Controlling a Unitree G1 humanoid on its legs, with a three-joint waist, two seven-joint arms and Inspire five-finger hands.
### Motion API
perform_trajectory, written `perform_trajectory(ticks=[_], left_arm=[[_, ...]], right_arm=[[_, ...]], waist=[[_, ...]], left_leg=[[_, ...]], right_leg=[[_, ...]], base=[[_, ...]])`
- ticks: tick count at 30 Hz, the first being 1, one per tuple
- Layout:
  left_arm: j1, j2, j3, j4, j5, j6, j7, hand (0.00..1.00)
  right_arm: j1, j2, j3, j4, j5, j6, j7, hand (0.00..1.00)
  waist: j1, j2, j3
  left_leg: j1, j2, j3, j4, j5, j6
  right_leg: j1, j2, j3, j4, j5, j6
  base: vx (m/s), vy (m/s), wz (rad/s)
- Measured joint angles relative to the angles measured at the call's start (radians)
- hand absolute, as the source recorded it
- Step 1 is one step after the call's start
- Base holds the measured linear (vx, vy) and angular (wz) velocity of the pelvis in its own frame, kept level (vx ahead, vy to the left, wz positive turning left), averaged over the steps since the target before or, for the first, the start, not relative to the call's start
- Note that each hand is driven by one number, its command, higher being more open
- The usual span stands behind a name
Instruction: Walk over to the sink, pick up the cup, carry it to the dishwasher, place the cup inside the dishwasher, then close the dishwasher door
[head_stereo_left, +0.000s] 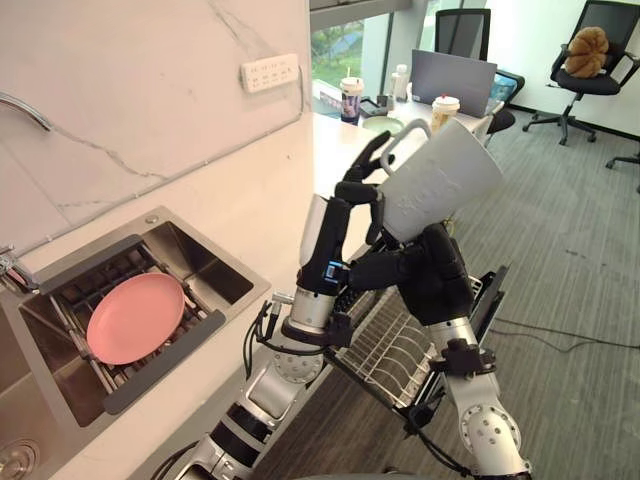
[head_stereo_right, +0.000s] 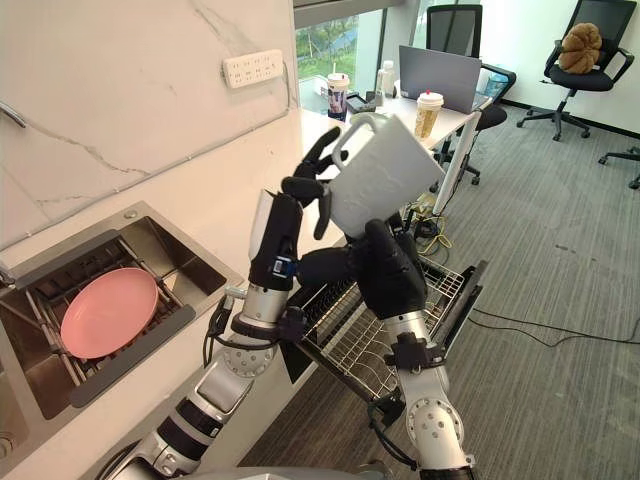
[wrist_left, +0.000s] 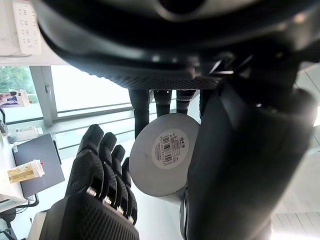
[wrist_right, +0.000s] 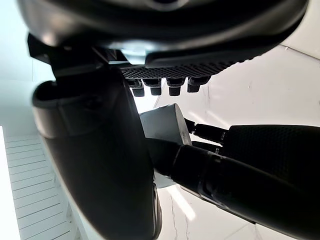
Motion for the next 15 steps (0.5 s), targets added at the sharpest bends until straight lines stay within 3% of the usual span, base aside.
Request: perform_trajectory(ticks=[14,15], left_arm=[[-0.028,0.027,-0.024,0.000,0.001,0.005,-0.012,0.00],[-0.028,0.028,-0.026,0.000,0.001,0.005,-0.012,0.00]], right_arm=[[-0.068,-0.015,0.002,0.002,0.000,-0.071,-0.044,1.00],[-0.070,-0.016,0.001,0.001,0.000,-0.073,-0.045,0.00]], waist=[[0.004,0.000,-0.004],[0.004,0.000,-0.005]], left_leg=[[0.000,0.000,-0.009,0.000,0.008,-0.001],[0.000,0.000,-0.009,0.000,0.008,-0.001]], right_leg=[[0.005,0.000,-0.009,-0.001,0.001,-0.001],[0.005,0.000,-0.009,-0.001,0.001,-0.001]], base=[[0.00,-0.001,0.01],[0.00,0.000,0.00]])
